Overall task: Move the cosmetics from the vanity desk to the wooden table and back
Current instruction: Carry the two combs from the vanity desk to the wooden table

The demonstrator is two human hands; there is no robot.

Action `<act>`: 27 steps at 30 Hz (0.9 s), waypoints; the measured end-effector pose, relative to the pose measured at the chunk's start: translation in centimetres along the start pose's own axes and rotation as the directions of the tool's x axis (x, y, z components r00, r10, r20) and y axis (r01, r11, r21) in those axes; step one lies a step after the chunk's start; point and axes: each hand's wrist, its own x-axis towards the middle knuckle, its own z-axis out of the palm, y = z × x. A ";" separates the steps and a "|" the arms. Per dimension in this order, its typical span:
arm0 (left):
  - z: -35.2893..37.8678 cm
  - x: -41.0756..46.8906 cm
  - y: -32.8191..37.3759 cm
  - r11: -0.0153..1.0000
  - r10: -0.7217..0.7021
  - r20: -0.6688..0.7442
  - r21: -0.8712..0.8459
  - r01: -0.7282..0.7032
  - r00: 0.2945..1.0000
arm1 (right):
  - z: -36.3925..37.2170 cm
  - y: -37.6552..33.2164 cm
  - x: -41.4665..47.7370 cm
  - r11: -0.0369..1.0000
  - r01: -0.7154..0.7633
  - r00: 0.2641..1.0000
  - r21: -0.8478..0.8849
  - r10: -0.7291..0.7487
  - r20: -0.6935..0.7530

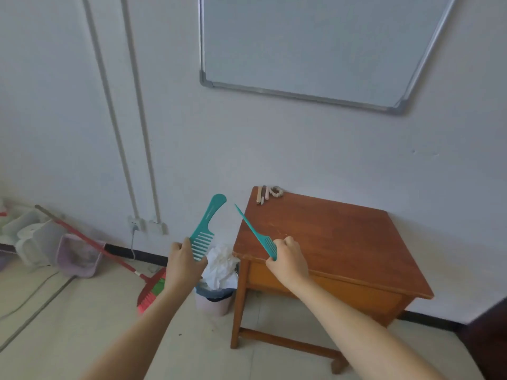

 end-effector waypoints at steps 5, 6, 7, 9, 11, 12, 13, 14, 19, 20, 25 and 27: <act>7.2 2.4 2.3 0.999 0.034 0.166 0.022 -0.038 0.985 | 0.7 6.0 1.4 0.985 -0.173 0.985 -0.014 0.173 0.026; 8.6 3.0 3.1 0.998 0.050 0.187 0.021 -0.055 0.981 | 0.6 7.5 2.0 0.977 -0.211 0.977 -0.008 0.211 0.021; 10.1 3.6 4.0 0.997 0.061 0.202 0.029 -0.068 0.978 | 0.5 9.0 2.8 0.970 -0.244 0.970 -0.001 0.244 0.020; 12.2 4.6 5.2 0.996 0.064 0.233 0.045 -0.077 0.970 | 0.1 11.1 4.1 0.958 -0.286 0.958 0.009 0.286 0.019; 14.6 6.4 6.8 0.994 0.074 0.258 0.060 -0.092 0.963 | -0.1 13.5 6.1 0.952 -0.304 0.953 0.015 0.304 0.006; 15.6 7.3 7.5 0.993 0.071 0.267 0.072 -0.094 0.961 | -0.2 14.5 7.0 0.950 -0.313 0.950 0.019 0.313 0.001; 16.8 8.3 8.3 0.993 0.065 0.273 0.078 -0.089 0.960 | -0.3 15.5 8.2 0.947 -0.321 0.947 0.022 0.321 -0.001; 17.9 9.2 9.0 0.993 0.049 0.287 0.085 -0.076 0.957 | -0.4 16.5 9.1 0.945 -0.326 0.945 0.025 0.326 0.004; 22.8 11.8 10.8 0.991 -0.033 0.307 0.136 -0.010 0.951 | 0.1 20.5 13.0 0.950 -0.314 0.948 0.006 0.313 0.065; 23.5 12.2 11.0 0.988 -0.042 0.308 0.153 -0.006 0.950 | 0.4 21.1 13.6 0.950 -0.314 0.947 0.006 0.312 0.072; 25.9 15.1 12.4 0.973 -0.077 0.309 0.230 0.004 0.948 | 2.1 22.9 16.0 0.936 -0.350 0.931 0.026 0.345 0.116; 27.0 16.9 13.4 0.971 -0.075 0.304 0.238 0.001 0.950 | 2.7 23.1 17.2 0.930 -0.367 0.925 0.030 0.361 0.122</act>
